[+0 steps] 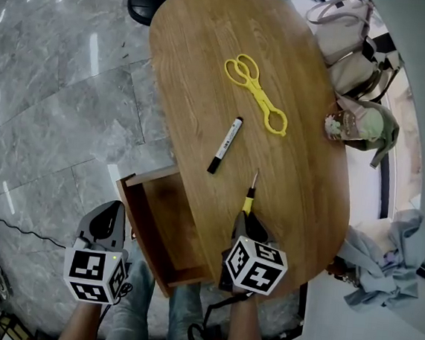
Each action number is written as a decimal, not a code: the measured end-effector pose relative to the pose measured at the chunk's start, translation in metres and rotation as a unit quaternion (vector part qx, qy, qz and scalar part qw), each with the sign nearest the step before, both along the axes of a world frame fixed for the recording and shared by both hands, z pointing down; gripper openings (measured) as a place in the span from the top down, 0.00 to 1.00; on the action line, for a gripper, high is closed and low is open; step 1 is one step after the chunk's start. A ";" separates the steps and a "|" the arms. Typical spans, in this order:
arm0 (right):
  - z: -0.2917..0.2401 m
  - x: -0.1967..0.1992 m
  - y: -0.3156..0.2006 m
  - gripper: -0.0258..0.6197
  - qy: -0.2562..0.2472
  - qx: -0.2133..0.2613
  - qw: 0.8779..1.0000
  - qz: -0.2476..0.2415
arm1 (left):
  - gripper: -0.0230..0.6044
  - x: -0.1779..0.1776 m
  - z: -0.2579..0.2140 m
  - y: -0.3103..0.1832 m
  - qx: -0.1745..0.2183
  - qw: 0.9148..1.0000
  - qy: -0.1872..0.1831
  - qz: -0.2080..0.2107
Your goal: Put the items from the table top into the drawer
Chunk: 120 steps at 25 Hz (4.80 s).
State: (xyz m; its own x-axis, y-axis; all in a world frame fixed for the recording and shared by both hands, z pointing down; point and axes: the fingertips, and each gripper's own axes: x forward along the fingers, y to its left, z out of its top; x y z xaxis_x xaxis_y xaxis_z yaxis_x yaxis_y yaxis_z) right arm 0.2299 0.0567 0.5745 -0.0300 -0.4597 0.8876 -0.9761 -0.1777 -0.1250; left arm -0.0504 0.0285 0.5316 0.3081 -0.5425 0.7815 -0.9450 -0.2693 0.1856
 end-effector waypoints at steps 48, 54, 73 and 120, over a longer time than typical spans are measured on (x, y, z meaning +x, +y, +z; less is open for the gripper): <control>-0.019 -0.177 0.038 0.82 -0.065 -0.005 0.980 -0.187 | 0.97 -0.103 0.010 0.035 -0.009 0.993 0.011 -0.120; -0.030 -0.170 0.019 0.82 -0.053 0.015 0.985 -0.164 | 0.97 -0.099 0.010 0.025 -0.010 0.994 0.012 -0.110; -0.033 -0.097 -0.068 0.82 0.001 0.056 0.998 -0.026 | 0.97 -0.075 -0.002 -0.043 0.004 0.999 0.003 -0.049; 0.010 -0.061 -0.161 0.84 0.020 0.037 0.999 -0.008 | 0.97 -0.045 0.010 -0.074 -0.006 0.999 0.006 -0.040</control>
State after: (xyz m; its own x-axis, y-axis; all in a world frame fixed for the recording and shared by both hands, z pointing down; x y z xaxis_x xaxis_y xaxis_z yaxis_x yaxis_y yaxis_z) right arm 0.1685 -0.1044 0.5842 -0.0036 -0.5234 0.8521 -0.9833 -0.1530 -0.0981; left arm -0.0950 -0.0456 0.5418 0.2729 -0.5560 0.7851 -0.9613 -0.1906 0.1991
